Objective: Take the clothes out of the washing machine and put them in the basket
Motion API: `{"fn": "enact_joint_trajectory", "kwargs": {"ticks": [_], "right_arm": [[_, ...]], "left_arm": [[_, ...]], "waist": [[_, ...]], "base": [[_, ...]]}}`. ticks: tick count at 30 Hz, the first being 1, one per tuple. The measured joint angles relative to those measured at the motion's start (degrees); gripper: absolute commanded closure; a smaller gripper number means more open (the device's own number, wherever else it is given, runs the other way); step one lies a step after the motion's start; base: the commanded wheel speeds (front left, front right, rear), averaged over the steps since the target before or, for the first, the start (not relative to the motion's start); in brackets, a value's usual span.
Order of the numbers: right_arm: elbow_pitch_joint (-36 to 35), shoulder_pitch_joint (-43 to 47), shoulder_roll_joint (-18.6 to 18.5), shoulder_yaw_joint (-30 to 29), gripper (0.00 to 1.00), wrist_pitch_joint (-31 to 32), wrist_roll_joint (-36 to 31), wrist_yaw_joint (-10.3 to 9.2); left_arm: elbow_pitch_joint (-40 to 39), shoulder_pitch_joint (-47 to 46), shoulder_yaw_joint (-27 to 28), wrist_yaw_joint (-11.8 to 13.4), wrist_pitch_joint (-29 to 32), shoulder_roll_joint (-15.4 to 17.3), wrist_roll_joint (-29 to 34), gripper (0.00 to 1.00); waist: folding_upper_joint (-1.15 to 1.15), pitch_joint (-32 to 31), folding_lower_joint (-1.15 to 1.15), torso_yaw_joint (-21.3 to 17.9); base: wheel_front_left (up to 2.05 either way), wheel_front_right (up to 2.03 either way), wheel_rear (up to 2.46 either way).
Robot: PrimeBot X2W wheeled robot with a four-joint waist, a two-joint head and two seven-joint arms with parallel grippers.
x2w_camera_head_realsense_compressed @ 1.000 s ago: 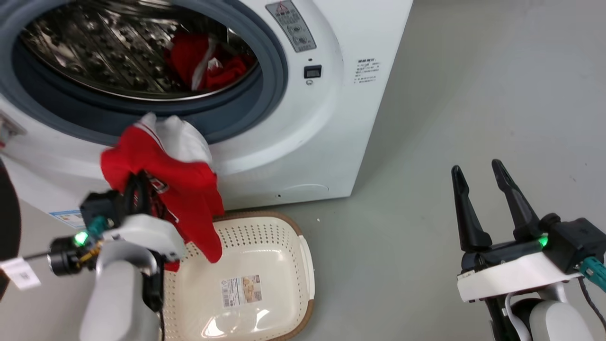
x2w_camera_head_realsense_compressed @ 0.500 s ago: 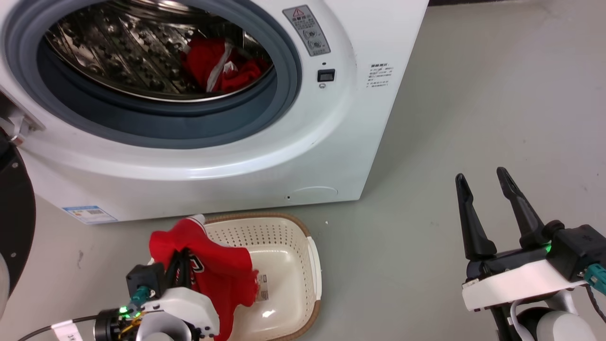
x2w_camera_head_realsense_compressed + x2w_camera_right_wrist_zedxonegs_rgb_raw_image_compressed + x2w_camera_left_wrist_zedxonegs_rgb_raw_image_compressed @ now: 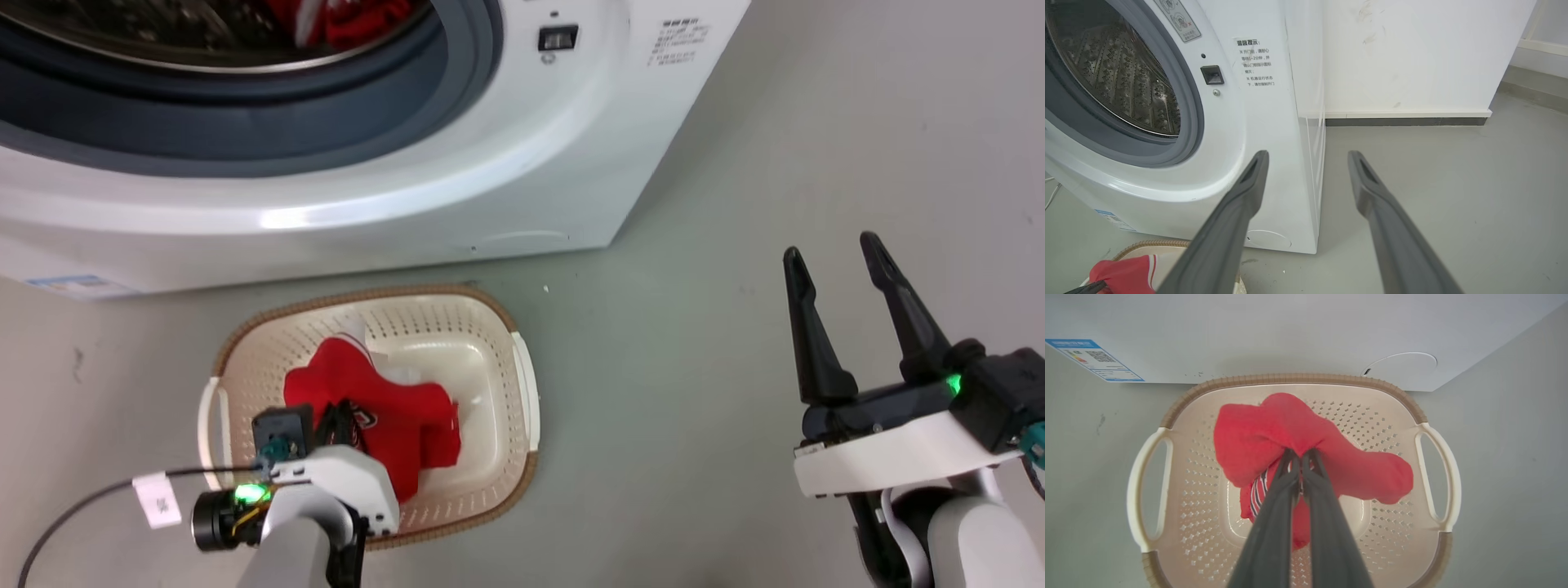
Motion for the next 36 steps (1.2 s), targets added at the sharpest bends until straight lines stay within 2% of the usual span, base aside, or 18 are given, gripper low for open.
{"fn": "enact_joint_trajectory", "kwargs": {"ticks": [9,15,21,22,23,28,36], "right_arm": [[0.8,-3.5,0.0,1.5,0.0,-1.4,0.4,0.0],[2.2,-5.1,0.0,1.9,0.0,-3.2,1.3,0.0],[4.0,-5.9,0.0,2.5,0.0,-4.3,2.0,0.0],[4.2,-6.1,0.0,2.4,0.0,-4.4,2.0,0.0],[4.4,-6.2,0.0,2.4,0.0,-4.5,2.0,0.0],[4.9,-6.2,0.0,2.5,0.0,-5.1,0.7,0.0],[4.9,-2.7,0.0,0.5,0.0,-3.6,-1.1,0.0]], "left_arm": [[9.0,-9.8,1.5,1.0,-0.2,0.8,-0.2,1.0],[13.8,-11.7,3.5,2.2,-0.2,1.3,-1.2,1.0],[18.6,-11.6,4.5,2.6,-0.2,1.4,-1.7,1.0],[19.0,-11.6,4.6,2.6,-0.2,1.4,-1.8,0.67],[19.2,-11.6,4.8,2.6,-0.2,1.4,-2.0,0.0],[18.4,-10.7,4.8,1.9,-0.2,1.1,-2.0,0.0],[12.4,-6.2,5.6,1.1,-0.2,0.3,-2.4,0.0]], "waist": [[0.0,8.5,0.0,-2.1],[0.0,12.4,0.0,-3.9],[0.0,13.3,0.0,-4.9],[0.0,13.2,0.0,-4.9],[0.0,13.0,0.0,-4.9],[0.0,10.7,0.0,-4.2],[0.0,3.5,-0.01,-1.9]], "base": [[0.0,0.0,0.0],[0.0,0.0,0.0],[0.0,0.0,0.0],[0.0,0.0,0.0],[0.0,0.0,0.0],[0.0,0.0,0.0],[0.0,0.0,0.0]]}}
